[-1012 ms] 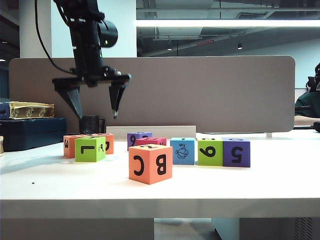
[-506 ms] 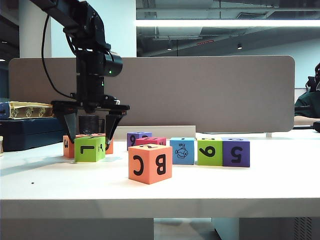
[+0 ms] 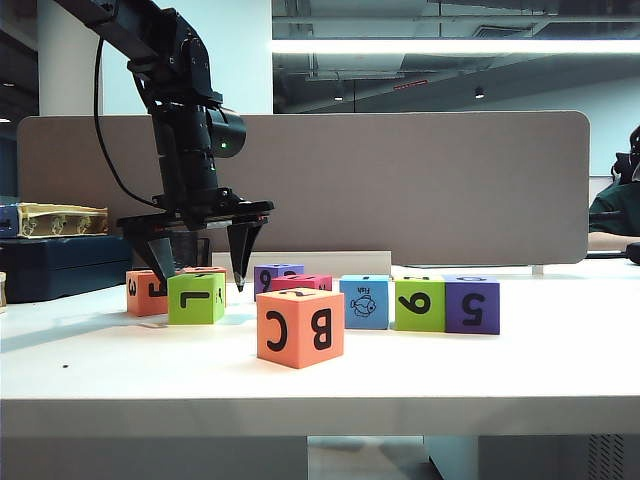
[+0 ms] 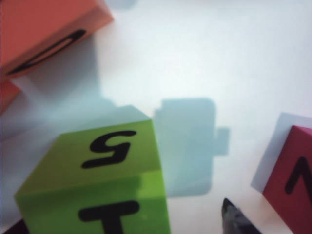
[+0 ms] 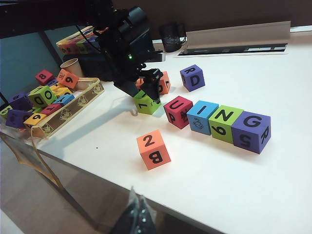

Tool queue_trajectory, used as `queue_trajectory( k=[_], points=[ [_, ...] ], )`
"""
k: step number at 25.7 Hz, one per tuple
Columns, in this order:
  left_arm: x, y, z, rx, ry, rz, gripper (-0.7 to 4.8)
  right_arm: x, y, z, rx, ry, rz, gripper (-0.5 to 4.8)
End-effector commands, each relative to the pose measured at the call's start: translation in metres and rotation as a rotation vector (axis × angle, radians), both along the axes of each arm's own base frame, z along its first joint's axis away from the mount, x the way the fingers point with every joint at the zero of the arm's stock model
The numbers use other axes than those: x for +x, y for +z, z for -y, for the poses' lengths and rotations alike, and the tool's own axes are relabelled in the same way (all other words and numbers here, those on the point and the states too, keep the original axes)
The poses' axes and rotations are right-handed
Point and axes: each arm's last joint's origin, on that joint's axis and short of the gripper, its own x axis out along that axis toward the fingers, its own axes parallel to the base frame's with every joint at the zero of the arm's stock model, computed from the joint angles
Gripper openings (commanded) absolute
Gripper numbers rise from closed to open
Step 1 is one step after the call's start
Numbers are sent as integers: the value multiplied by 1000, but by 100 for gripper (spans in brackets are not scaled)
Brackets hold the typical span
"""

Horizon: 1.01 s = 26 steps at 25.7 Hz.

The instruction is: Select the appropriate blocks from the scattered letter blocks on the table and arrange them in a row to spell out "TURING".

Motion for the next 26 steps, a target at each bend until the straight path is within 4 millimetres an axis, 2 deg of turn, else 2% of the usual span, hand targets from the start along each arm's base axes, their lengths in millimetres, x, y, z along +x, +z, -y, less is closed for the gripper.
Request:
queue_trajectory(
  k=[1, 11, 12, 15, 17, 26],
  points=[
    [-1, 4, 1, -12, -22, 10, 425, -2, 2, 0, -3, -2, 25, -1],
    [-8, 4, 26, -65, -181, 26, 424, -2, 2, 0, -3, -2, 25, -1],
    [-9, 4, 29, -56, -184, 35, 417, -2, 2, 0, -3, -2, 25, -1],
    [-10, 4, 35, -30, -178, 53, 339, -2, 2, 0, -3, -2, 25, -1],
    [-11, 3, 38, -11, -166, 60, 312, -2, 2, 0, -3, -1, 25, -1],
    [-18, -7, 59, 8, -209, 38, 309, -2, 2, 0, -3, -1, 25, -1]
  ],
)
